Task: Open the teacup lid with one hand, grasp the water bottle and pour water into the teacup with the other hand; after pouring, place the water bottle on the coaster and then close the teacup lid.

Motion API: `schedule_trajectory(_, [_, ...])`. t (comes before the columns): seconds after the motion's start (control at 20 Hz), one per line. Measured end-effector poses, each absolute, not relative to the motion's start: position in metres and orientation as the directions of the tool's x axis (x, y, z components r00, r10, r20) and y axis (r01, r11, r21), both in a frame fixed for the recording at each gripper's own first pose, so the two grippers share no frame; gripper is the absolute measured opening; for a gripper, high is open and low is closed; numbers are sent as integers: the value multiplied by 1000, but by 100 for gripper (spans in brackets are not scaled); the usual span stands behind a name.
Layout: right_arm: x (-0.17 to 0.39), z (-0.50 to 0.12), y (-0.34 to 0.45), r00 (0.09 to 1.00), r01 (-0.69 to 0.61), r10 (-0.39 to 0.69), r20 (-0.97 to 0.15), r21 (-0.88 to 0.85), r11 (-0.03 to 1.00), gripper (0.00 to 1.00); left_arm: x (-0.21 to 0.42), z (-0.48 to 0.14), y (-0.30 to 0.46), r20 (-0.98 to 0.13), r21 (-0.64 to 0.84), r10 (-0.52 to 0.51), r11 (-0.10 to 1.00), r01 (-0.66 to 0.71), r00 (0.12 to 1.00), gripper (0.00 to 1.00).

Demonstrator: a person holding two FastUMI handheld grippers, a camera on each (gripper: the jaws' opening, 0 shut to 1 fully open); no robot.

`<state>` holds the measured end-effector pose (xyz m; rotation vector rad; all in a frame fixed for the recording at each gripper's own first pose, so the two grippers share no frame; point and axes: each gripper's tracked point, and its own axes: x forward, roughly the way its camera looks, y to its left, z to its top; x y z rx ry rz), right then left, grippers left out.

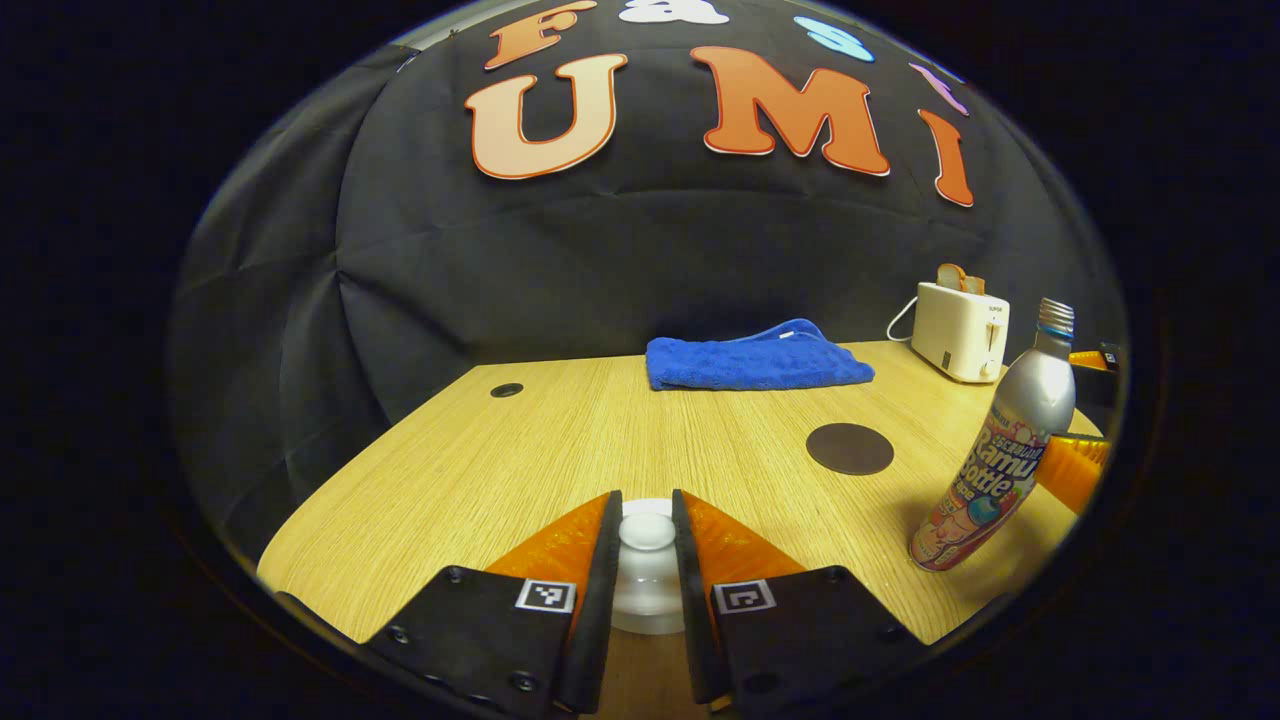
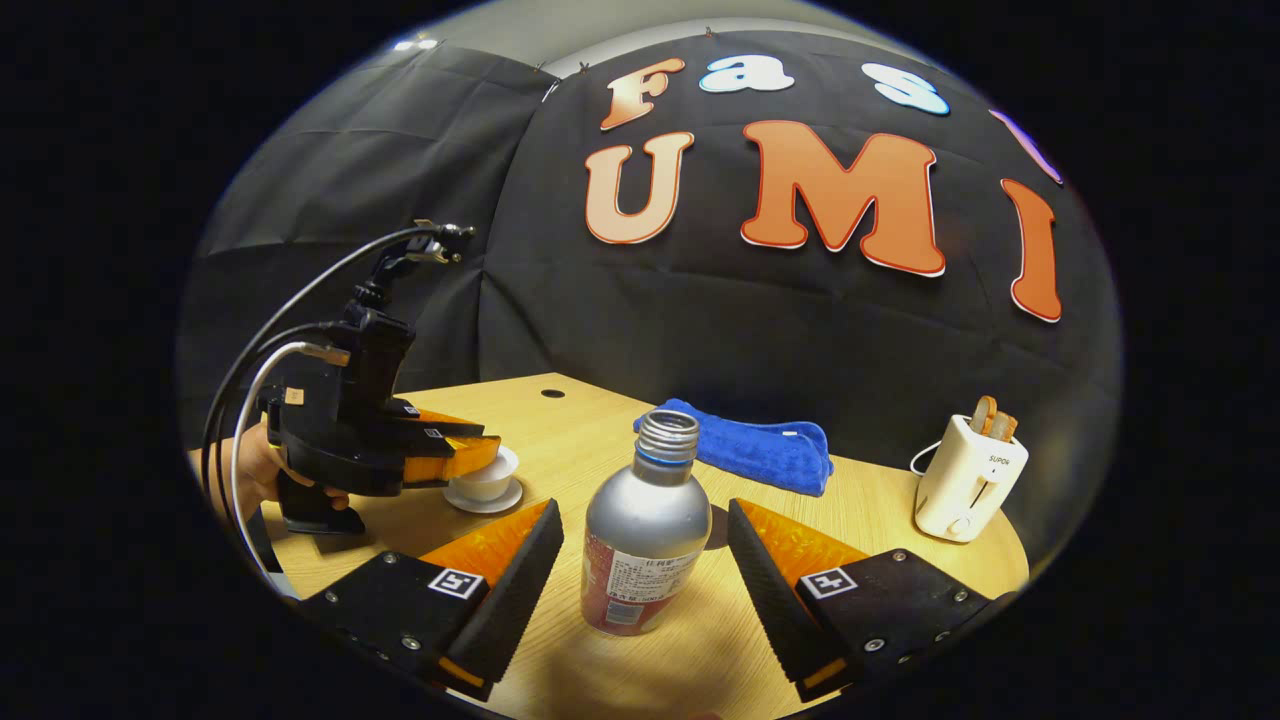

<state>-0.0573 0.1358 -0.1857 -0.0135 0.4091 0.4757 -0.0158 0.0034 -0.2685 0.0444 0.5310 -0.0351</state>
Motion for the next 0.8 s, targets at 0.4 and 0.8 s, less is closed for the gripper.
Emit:
schedule_trajectory(0.4, [-52,-208,140,783,-442,429,-451,82,893,98,-9,-250,9,-443,43,-1,999,22,897,27])
schedule_trajectory(0.8, [-52,-222,148,737,-436,430,-522,119,892,85,-9,-230,27,-400,60,47,998,-25,915,30])
